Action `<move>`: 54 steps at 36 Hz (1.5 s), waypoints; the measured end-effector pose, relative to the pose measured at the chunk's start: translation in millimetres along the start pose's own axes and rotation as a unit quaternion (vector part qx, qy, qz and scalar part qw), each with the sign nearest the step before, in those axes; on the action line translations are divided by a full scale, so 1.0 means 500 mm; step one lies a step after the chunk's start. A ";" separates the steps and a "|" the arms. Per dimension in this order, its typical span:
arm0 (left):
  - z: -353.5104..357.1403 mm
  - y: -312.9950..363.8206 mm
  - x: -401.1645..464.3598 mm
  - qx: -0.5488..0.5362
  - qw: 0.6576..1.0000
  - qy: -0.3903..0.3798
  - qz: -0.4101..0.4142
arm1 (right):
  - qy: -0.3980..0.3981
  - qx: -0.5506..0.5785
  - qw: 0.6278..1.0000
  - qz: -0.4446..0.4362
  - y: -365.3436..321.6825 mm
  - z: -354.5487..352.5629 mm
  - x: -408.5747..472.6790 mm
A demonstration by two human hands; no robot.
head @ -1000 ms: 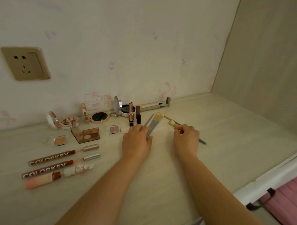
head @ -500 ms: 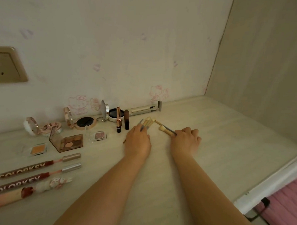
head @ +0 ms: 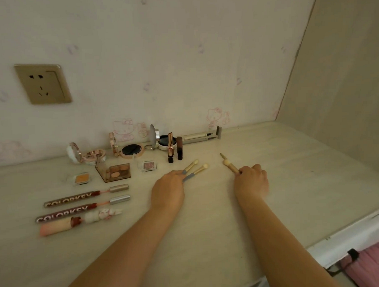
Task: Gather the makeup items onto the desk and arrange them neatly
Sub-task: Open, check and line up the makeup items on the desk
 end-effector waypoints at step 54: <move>-0.131 0.012 -0.195 0.206 0.945 -0.194 0.163 | -0.144 -0.023 0.976 -0.163 -0.141 0.010 -0.220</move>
Point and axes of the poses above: each hand's wrist, its own x-axis towards the middle knuckle, its own z-axis out of the palm, y = z × x, the point moved 7 cm from there along x, towards the middle knuckle, and after that the axes turned 7 degrees about z, right-handed, at the moved point
